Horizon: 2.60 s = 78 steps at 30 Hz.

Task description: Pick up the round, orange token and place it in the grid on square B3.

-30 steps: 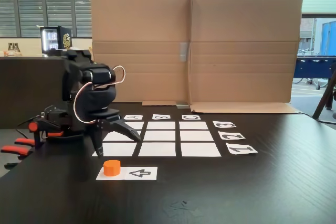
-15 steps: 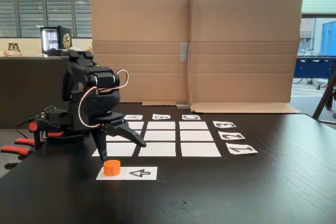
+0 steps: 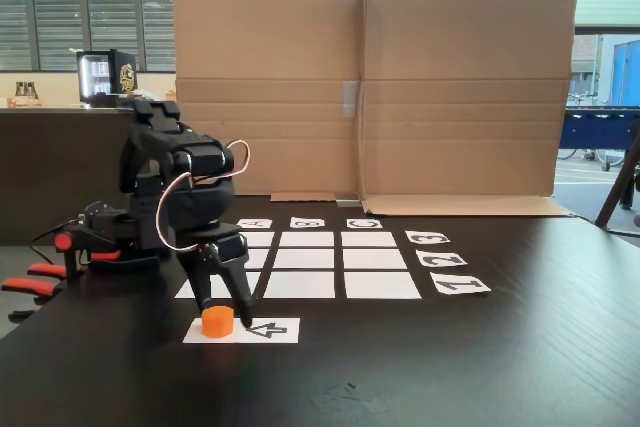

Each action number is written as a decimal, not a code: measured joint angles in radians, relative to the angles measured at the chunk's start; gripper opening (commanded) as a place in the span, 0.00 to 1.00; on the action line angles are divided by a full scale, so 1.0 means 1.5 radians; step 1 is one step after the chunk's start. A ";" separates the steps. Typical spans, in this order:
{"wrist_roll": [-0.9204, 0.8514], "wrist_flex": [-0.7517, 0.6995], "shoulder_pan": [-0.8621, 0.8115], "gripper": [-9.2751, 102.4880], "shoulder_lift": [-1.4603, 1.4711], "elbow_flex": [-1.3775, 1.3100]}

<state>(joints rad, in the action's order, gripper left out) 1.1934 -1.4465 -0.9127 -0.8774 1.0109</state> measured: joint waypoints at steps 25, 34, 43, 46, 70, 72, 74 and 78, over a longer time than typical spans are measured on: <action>-0.032 -0.009 0.157 0.07 -0.385 0.161; -0.025 -0.067 0.380 0.07 -0.552 0.202; 0.073 -0.072 0.653 0.07 -0.601 0.254; 0.104 -0.072 0.732 0.07 -0.599 0.258; 0.231 0.022 0.910 0.07 -0.301 0.291; 0.232 0.029 0.911 0.07 -0.288 0.291; 0.232 0.031 0.910 0.07 -0.277 0.295; 0.232 0.049 0.915 0.07 -0.259 0.305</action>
<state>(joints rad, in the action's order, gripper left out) 1.5417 -1.3729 0.4602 -1.2655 1.4680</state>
